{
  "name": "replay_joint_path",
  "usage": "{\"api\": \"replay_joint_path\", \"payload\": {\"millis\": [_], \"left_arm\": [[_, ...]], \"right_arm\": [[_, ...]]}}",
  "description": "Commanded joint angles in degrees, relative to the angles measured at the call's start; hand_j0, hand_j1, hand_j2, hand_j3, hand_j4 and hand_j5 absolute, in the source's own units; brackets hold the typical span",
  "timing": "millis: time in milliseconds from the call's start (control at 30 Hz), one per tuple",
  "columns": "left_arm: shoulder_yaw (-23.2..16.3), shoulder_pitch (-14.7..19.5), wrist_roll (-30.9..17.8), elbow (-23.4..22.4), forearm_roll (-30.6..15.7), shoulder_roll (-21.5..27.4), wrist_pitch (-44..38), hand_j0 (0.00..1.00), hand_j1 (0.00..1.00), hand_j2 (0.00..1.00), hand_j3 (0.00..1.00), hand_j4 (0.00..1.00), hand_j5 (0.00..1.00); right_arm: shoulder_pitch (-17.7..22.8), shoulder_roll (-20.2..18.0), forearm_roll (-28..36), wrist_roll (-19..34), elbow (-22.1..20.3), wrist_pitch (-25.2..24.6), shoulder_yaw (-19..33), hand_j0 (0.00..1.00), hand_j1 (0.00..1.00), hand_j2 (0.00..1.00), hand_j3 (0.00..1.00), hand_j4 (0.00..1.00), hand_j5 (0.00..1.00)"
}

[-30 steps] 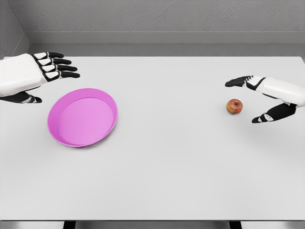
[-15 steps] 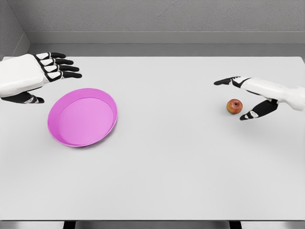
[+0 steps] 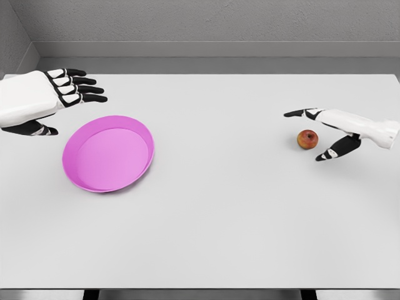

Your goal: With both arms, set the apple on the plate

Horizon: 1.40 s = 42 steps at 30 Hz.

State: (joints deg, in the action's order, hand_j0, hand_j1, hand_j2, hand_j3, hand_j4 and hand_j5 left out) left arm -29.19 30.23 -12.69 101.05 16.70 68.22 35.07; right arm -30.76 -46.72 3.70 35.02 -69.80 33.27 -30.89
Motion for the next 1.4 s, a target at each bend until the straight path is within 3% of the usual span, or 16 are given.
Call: {"api": "replay_joint_path", "payload": {"millis": [0, 133, 433, 667, 1000, 1367], "left_arm": [[0.0, 0.0, 0.0, -0.1, -0.4, 0.0, -0.1, 1.00, 1.00, 1.00, 1.00, 1.00, 1.00], [0.3, 0.1, 0.0, -0.2, -0.2, -0.1, -0.1, 1.00, 1.00, 1.00, 1.00, 1.00, 1.00], [0.2, 0.1, -2.7, -0.1, -0.3, -1.1, -0.1, 1.00, 1.00, 1.00, 1.00, 1.00, 1.00], [0.2, 0.1, -2.7, -0.1, -0.3, -1.0, -0.1, 1.00, 1.00, 1.00, 1.00, 1.00, 1.00], [0.1, 0.0, -2.8, -0.1, -0.3, -1.1, -0.1, 1.00, 1.00, 1.00, 1.00, 1.00, 1.00], [0.2, 0.1, -2.8, -0.1, -0.2, -1.0, -0.1, 1.00, 1.00, 1.00, 1.00, 1.00, 1.00]], "right_arm": [[0.0, 0.3, 0.3, 0.0, 1.1, 0.0, 0.0, 1.00, 1.00, 1.00, 1.00, 1.00, 1.00], [-1.0, 3.7, -3.1, 0.0, 5.9, 1.0, 0.0, 1.00, 1.00, 1.00, 1.00, 1.00, 1.00], [-2.1, 4.4, -4.1, 0.0, 9.0, 1.7, 0.0, 1.00, 1.00, 1.00, 1.00, 1.00, 1.00], [-3.3, 7.6, -8.9, 0.0, 12.3, 1.7, 0.0, 1.00, 1.00, 1.00, 1.00, 1.00, 1.00], [-5.4, 7.5, -9.1, 0.0, 18.2, 1.7, 0.4, 1.00, 1.00, 1.00, 1.00, 1.00, 1.00], [-5.8, 7.6, -8.9, 0.0, 18.6, 1.7, 0.6, 1.00, 1.00, 1.00, 1.00, 1.00, 1.00]]}}
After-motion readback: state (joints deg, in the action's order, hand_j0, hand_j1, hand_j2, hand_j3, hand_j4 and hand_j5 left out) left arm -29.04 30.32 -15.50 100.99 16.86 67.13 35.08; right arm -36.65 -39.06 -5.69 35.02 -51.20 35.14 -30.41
